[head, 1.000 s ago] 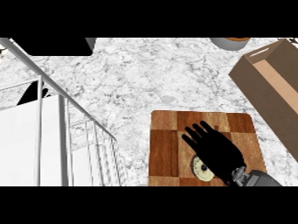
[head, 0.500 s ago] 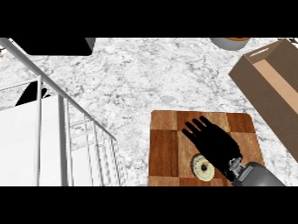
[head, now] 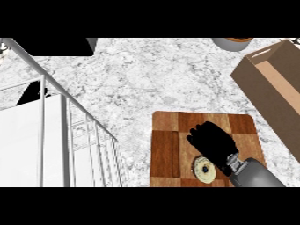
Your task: Pick the sweet potato from the cutting board and place it in the cardboard box
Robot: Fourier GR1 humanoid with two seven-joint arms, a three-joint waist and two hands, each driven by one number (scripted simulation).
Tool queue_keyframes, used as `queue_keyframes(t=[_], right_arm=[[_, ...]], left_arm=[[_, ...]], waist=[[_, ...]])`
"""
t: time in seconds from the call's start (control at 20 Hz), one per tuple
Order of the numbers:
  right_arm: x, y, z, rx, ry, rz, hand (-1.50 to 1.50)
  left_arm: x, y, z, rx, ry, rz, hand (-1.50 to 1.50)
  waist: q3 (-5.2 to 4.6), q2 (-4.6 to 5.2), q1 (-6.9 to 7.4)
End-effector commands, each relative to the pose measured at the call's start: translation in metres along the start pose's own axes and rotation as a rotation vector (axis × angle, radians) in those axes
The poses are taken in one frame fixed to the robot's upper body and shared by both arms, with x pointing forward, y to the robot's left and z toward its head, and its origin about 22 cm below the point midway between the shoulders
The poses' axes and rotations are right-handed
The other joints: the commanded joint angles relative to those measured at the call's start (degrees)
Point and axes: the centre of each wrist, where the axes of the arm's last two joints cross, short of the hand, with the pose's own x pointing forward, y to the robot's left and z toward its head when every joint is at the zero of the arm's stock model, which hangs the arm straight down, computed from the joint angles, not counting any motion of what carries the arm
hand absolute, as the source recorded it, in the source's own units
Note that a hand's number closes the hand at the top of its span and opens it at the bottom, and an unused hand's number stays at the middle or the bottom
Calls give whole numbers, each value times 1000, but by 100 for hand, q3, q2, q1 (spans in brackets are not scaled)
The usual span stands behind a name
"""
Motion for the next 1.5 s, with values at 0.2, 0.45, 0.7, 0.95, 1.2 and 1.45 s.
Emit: queue_keyframes(t=[0.2, 0.45, 0.7, 0.95, 1.2, 1.45], right_arm=[[2, 15, -3, -22, -33, 4, 150], [-21, 2, -13, -31, 252, -340, 150], [-51, 2, -22, -86, 625, -660, 150], [-71, -35, -25, -249, 719, -627, 150], [-50, -92, 14, -410, 677, -575, 150], [-52, -155, 48, -635, 752, -553, 150]], left_arm=[[-8, -1, 9, 15, 13, -6, 0], [4, 9, 12, 2, 4, -8, 0], [7, 1, 11, -15, -5, -24, 0], [-5, 15, 30, 1, -5, -39, 0], [0, 8, 23, 3, 10, -7, 0], [3, 1, 14, 1, 11, -5, 0]], waist=[[64, -41, 15], [68, -48, 35], [73, -28, 83], [64, -43, 75], [61, -71, -22], [60, -66, -30]])
